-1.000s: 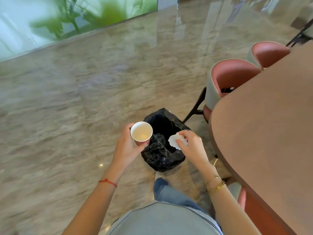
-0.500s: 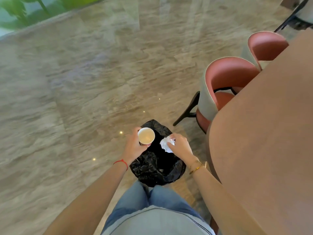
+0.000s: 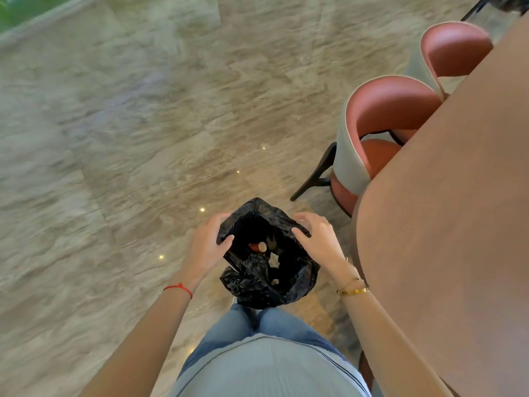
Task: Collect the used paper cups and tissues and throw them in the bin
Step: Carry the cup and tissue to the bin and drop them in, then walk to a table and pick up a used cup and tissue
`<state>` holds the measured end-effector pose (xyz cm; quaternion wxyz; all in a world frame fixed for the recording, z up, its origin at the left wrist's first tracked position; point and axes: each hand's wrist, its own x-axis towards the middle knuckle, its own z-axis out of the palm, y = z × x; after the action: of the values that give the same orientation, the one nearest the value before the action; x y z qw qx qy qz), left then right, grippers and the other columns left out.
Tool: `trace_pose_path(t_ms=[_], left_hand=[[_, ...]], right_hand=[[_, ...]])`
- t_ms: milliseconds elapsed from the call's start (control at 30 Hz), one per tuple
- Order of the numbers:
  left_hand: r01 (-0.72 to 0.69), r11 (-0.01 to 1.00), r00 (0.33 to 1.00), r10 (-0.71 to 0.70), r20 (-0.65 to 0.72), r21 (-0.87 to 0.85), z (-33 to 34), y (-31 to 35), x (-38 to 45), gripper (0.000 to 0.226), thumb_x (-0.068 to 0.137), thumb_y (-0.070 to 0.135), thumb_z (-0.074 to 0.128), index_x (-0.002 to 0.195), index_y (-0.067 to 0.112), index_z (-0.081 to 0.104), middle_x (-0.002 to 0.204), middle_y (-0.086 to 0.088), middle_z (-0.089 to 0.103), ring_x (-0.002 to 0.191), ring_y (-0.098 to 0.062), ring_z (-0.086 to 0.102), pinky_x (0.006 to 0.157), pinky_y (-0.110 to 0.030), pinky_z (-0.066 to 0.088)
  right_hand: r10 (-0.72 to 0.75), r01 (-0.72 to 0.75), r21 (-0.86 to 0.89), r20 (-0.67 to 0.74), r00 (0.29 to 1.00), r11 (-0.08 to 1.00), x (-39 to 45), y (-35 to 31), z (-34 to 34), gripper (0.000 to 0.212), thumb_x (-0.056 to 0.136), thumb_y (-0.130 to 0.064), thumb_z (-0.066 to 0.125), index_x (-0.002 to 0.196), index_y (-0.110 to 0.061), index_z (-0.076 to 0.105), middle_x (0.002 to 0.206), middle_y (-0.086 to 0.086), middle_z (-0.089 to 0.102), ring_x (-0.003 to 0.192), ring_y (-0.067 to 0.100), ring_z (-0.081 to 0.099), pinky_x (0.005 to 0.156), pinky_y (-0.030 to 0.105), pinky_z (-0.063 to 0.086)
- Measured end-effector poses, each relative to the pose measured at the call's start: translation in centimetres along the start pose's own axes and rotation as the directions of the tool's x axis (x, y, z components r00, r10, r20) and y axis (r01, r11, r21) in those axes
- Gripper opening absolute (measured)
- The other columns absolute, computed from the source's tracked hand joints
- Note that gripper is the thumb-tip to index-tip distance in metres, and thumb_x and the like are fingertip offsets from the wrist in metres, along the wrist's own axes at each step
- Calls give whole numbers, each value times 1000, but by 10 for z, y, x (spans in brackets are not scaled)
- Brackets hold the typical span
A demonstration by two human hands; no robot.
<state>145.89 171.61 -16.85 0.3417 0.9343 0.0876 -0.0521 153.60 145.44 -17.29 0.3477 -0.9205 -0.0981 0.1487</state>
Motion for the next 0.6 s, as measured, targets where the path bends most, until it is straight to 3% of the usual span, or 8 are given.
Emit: trace_pose_path(t_ms=[100,200,267,400,467,600], left_hand=[[-37,997,999,39,-26,60,-9,8,-6,46,91,28,62,135,23,49,129,1,58,96,-26,64,83,-33,49],[-73,991,995,79,-54,113,-13,17,-14,44,91,29,61,134,22,50,133,3,55,91,-21,66,81,-27,49],[-99,986,991,109,-73,132,-17,24,-19,43,92,29,60,133,22,52,135,4,55,78,-14,66,71,-19,47],[-146,978,986,156,-57,150,-23,40,-26,40,92,25,60,132,20,55,136,1,55,69,-23,65,51,-12,36],[-170,975,983,179,-48,145,-26,46,-30,40,93,27,59,132,21,54,136,3,55,50,-9,55,44,-12,26],[-241,959,970,245,-7,148,-30,50,-41,39,93,31,57,131,23,53,137,4,54,34,-8,38,39,-15,24]], right_hand=[[-49,47,-41,-45,998,998,-12,-7,-15,39,92,-31,60,129,-21,55,126,-5,59,121,12,47,98,23,37],[-74,69,-63,-80,994,996,-26,-9,-27,39,92,-29,60,129,-21,55,126,-4,59,123,14,45,102,27,37],[-86,79,-79,-100,991,994,-36,-10,-35,39,92,-29,60,129,-21,55,127,-3,59,124,15,45,104,33,39],[-67,51,-98,-168,984,994,-63,-9,-48,37,92,-30,60,128,-23,56,127,-4,59,122,15,46,103,35,41],[-46,25,-98,-213,976,995,-79,-9,-52,36,92,-30,60,127,-26,56,126,-6,59,121,15,46,103,31,39],[18,-48,-90,-311,950,995,-116,-11,-51,34,92,-32,58,125,-30,54,124,-7,58,116,12,46,99,28,38]])
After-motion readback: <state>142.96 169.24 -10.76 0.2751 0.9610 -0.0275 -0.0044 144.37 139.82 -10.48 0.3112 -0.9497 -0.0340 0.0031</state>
